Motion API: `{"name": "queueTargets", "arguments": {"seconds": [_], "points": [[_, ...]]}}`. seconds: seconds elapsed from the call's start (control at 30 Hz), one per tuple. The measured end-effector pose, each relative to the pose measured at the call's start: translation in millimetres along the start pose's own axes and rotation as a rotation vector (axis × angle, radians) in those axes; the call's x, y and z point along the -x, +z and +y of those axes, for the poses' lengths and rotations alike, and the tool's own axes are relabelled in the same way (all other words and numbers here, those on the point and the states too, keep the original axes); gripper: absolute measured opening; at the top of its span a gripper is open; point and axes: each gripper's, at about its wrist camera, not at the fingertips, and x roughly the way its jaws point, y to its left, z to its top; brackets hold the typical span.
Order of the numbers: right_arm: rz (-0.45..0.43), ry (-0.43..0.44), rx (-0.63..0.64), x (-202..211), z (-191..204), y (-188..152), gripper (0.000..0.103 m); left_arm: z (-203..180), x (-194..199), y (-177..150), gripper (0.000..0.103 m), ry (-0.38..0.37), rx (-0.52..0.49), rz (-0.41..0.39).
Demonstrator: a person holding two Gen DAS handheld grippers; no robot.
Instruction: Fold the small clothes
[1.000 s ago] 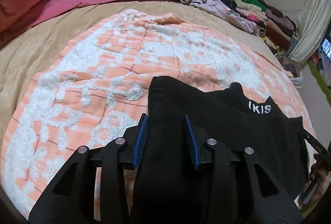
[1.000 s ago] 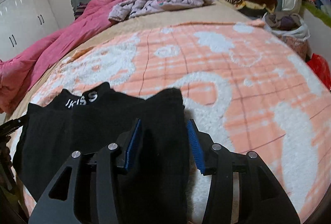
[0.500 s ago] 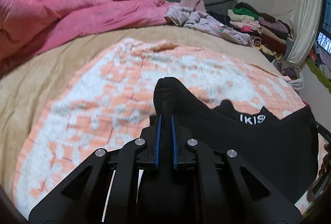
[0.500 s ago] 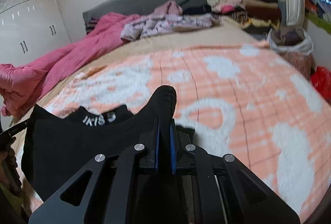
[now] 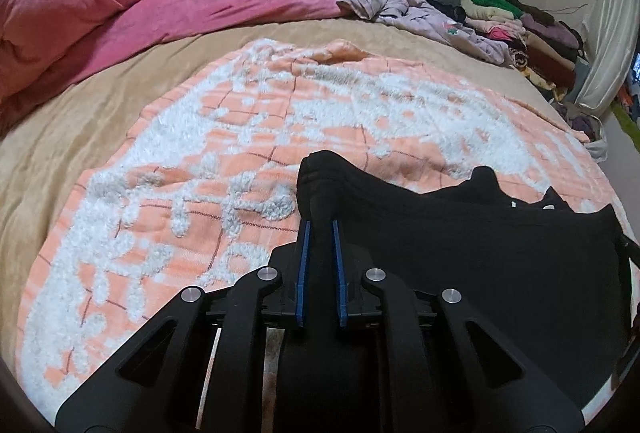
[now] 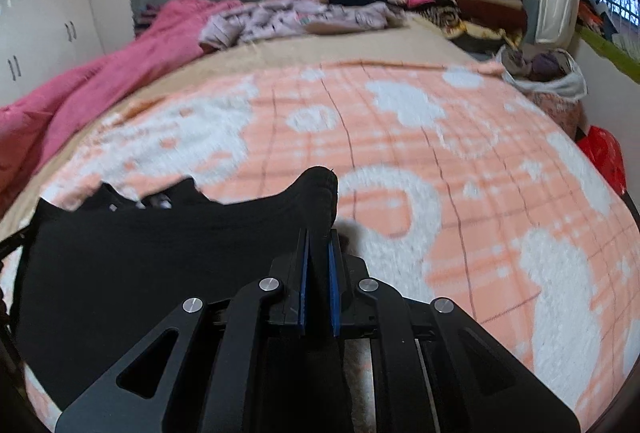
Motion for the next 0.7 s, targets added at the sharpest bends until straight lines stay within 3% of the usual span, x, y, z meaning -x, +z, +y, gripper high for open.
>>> {"name": "queueTargets", "arguments": {"seconds": [0.17,0.47,0.53,0.7], "points": [[0.036,-0.029,-0.010,-7,-2,-4,0.014,0,-2,-3,0.008,0.006,-0.003,0.005],[0.025,-0.045,-0.041,4,-7,-5,0.046,-1,1,-3,0.014,0.015,-0.005,0.008],[-0.002,-0.037,-0.043,14,-5,-4,0.056,0,5,-3,0.018,0.015,-0.004,0.004],[-0.051,0.013,-0.032,40,7,-6,0.071,1,23,-5,0.032,-0.002,0.000,-0.003]]}}
